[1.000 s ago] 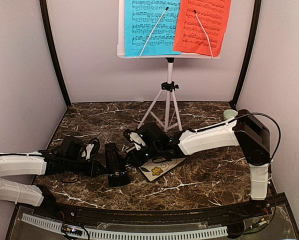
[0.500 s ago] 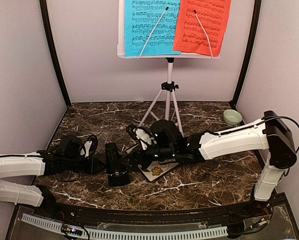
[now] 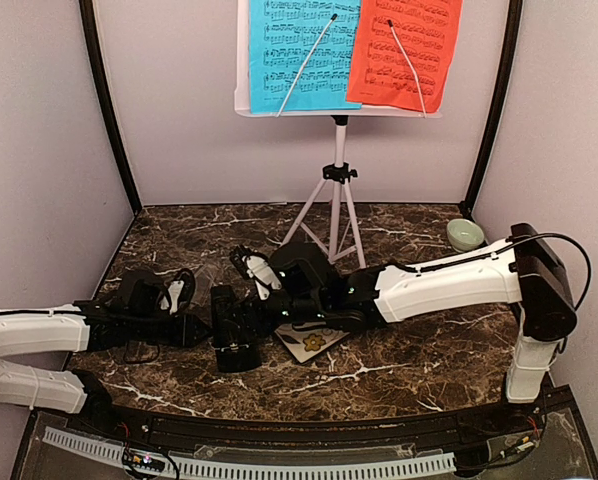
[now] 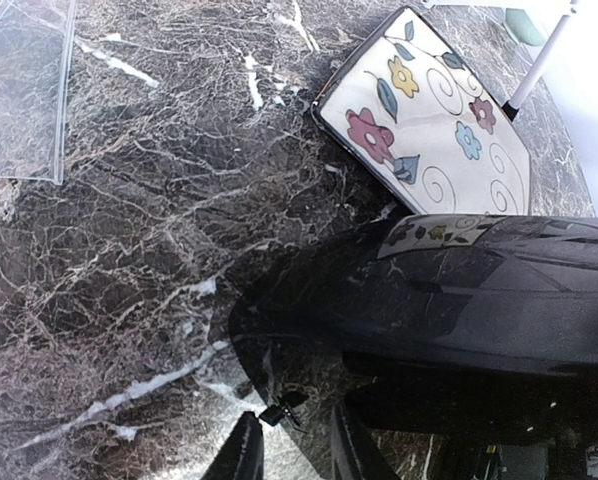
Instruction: Set up the instrument practice props
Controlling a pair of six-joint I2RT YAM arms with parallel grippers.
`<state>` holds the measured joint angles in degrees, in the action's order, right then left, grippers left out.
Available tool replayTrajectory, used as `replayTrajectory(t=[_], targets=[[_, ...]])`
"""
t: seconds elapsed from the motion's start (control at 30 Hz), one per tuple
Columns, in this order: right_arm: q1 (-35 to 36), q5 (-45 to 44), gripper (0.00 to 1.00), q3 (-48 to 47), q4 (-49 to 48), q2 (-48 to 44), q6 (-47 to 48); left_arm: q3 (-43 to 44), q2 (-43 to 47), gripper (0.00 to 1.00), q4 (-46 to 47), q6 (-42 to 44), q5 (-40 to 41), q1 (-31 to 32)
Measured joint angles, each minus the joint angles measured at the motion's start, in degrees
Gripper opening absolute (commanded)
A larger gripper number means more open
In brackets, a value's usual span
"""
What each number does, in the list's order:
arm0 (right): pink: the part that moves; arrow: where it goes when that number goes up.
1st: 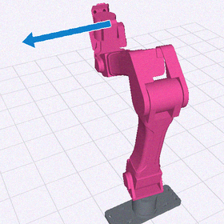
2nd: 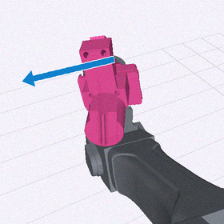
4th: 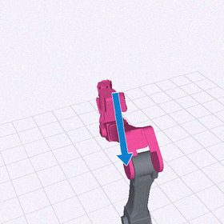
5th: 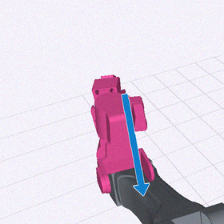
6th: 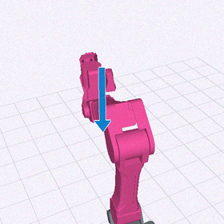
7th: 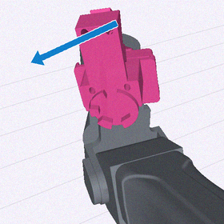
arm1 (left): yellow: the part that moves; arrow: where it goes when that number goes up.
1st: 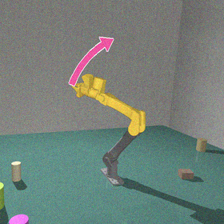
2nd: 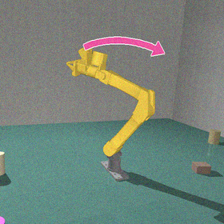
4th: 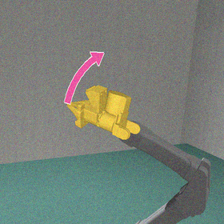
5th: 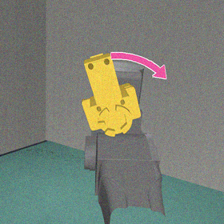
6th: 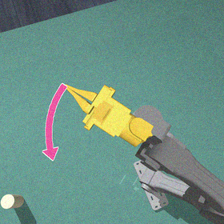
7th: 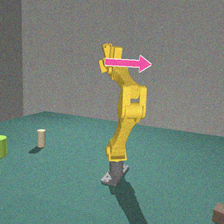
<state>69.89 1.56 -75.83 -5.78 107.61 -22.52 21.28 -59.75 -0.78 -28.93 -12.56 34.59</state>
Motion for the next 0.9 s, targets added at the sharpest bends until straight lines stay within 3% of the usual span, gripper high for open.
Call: replayTrajectory(t=[0.27,0.4,0.57,0.9], targets=[[-0.02,-3.50,0.47,-0.33,2.93,0.35,-0.59,0.00,0.87,0.25,0.00,0.02,0.04,0.04],[0.09,-4.00,0.66,0.22,2.82,0.26,-0.68,0.00,0.96,0.25,0.00,0.04,0.11,0.04],[0.02,-3.43,0.73,0.74,2.67,0.26,-0.50,0.00,0.94,0.25,0.02,0.20,0.13,0.04],[0.31,-3.48,0.54,-2.34,2.58,1.27,-1.18,0.00,0.96,0.25,0.07,0.26,0.15,0.04]])
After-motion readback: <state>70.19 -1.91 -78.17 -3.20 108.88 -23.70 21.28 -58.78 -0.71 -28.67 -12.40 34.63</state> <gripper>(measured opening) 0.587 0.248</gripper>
